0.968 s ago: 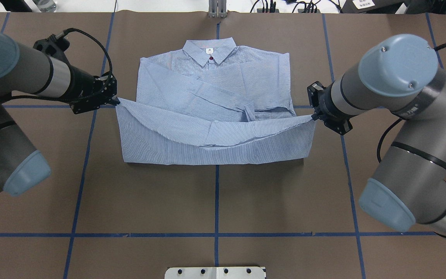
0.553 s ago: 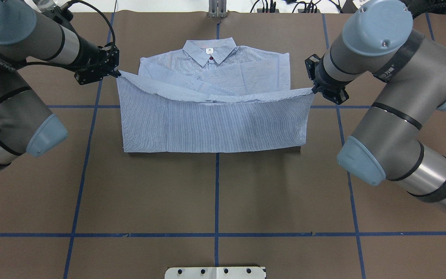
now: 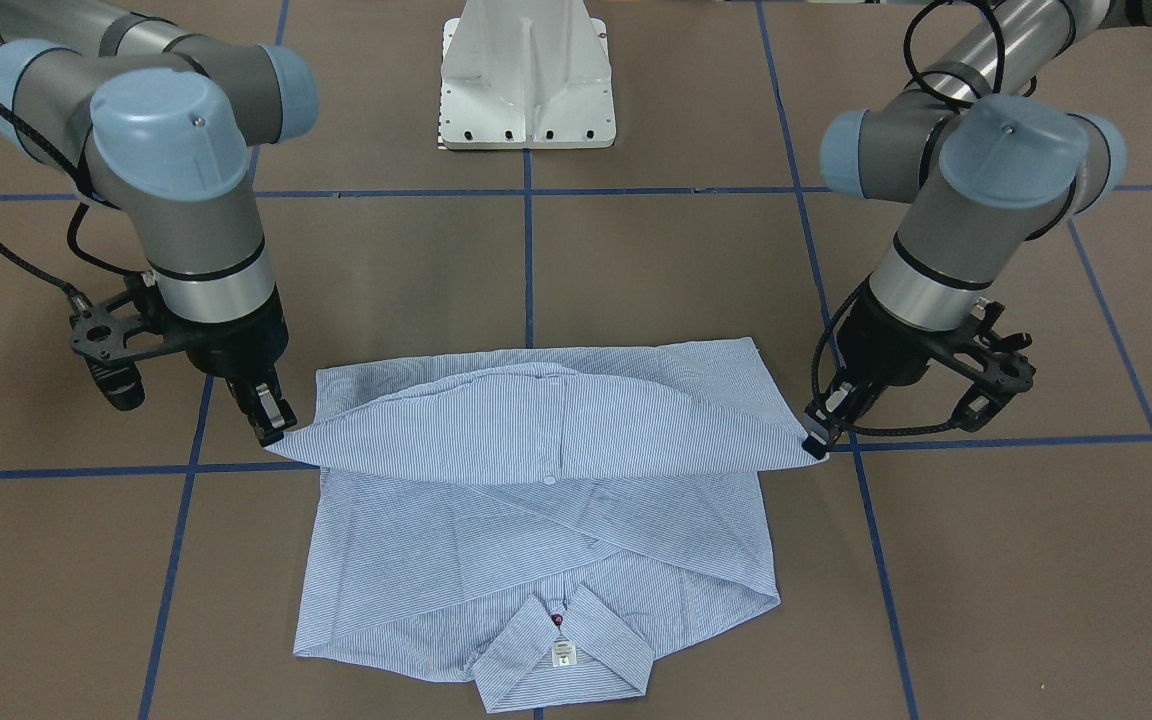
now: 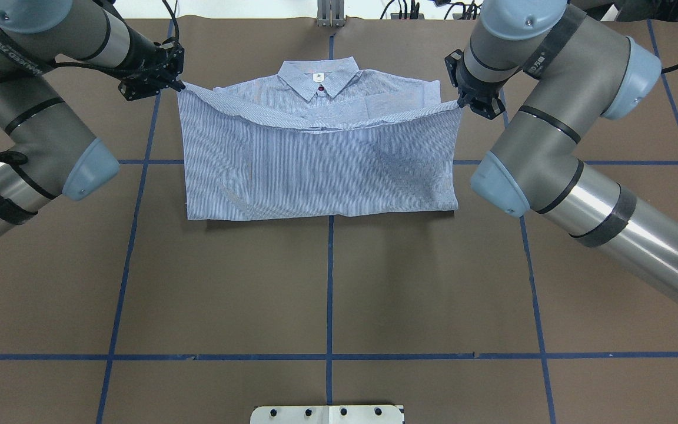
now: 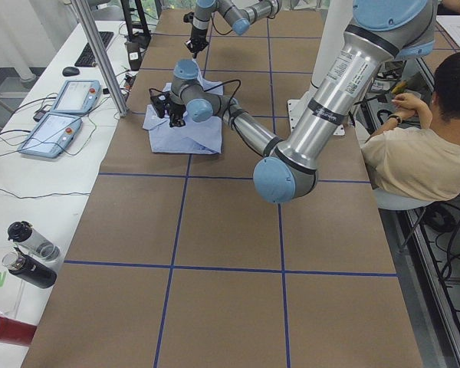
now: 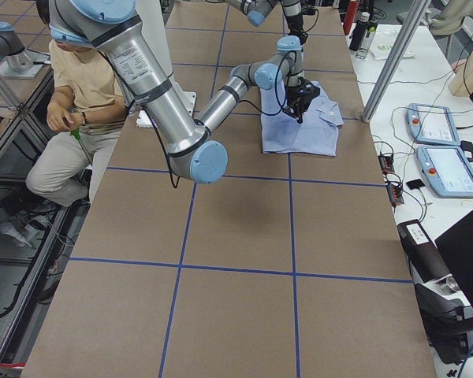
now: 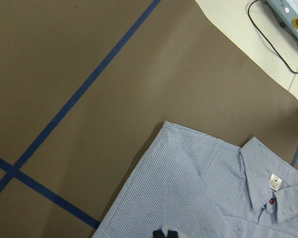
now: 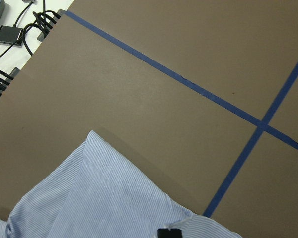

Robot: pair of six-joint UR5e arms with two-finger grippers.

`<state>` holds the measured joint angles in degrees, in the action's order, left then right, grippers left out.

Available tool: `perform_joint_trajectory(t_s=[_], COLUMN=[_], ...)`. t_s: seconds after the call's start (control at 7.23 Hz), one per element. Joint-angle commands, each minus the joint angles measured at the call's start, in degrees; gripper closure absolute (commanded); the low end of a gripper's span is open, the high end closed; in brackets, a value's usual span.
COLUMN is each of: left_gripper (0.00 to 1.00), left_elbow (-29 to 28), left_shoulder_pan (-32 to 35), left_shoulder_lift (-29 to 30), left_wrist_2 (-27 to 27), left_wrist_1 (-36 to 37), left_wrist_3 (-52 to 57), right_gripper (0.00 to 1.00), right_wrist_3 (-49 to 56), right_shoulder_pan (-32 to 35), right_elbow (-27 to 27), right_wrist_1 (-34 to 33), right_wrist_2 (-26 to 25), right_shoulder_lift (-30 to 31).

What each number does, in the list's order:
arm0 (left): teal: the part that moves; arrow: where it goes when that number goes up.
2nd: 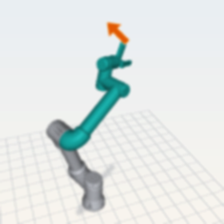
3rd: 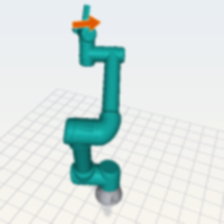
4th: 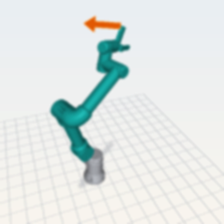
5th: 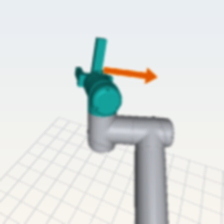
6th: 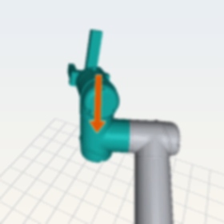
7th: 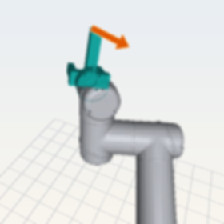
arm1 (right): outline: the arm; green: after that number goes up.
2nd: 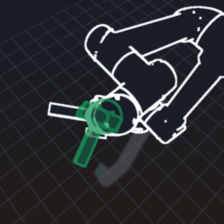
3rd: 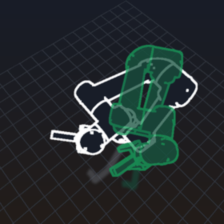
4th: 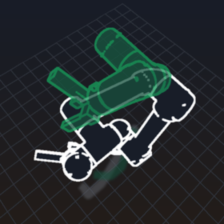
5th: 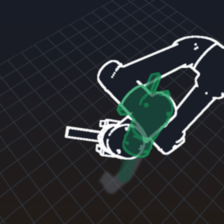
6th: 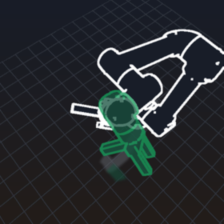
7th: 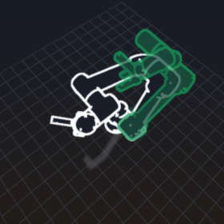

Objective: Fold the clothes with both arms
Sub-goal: 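Lift the hem with both grippers and fold it up toward the collar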

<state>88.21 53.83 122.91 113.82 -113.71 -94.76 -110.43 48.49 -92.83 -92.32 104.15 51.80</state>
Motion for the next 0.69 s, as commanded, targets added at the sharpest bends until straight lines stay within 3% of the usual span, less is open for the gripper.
perform_joint_trajectory(t_s=[0.0, 0.41, 0.55], left_gripper=[1.0, 1.0, 1.0], left_elbow=[-9.5, -20.6, -21.8], left_shoulder_pan=[0.5, 0.5, 0.4], left_shoulder_lift=[2.9, 6.7, 7.3], left_wrist_2=[-0.4, -0.4, -0.4], left_wrist_1=[-6.6, -14.9, -15.6], left_wrist_3=[0.0, -0.1, -0.1], right_gripper=[1.0, 1.0, 1.0], right_wrist_3=[1.3, 1.7, 1.9], right_shoulder_pan=[0.9, 0.6, 0.6], right_elbow=[7.7, 15.6, 16.9], right_wrist_1=[2.9, 8.3, 9.1], right_wrist_2=[0.0, -0.1, -0.1], right_shoulder_lift=[-3.2, -4.7, -5.1])
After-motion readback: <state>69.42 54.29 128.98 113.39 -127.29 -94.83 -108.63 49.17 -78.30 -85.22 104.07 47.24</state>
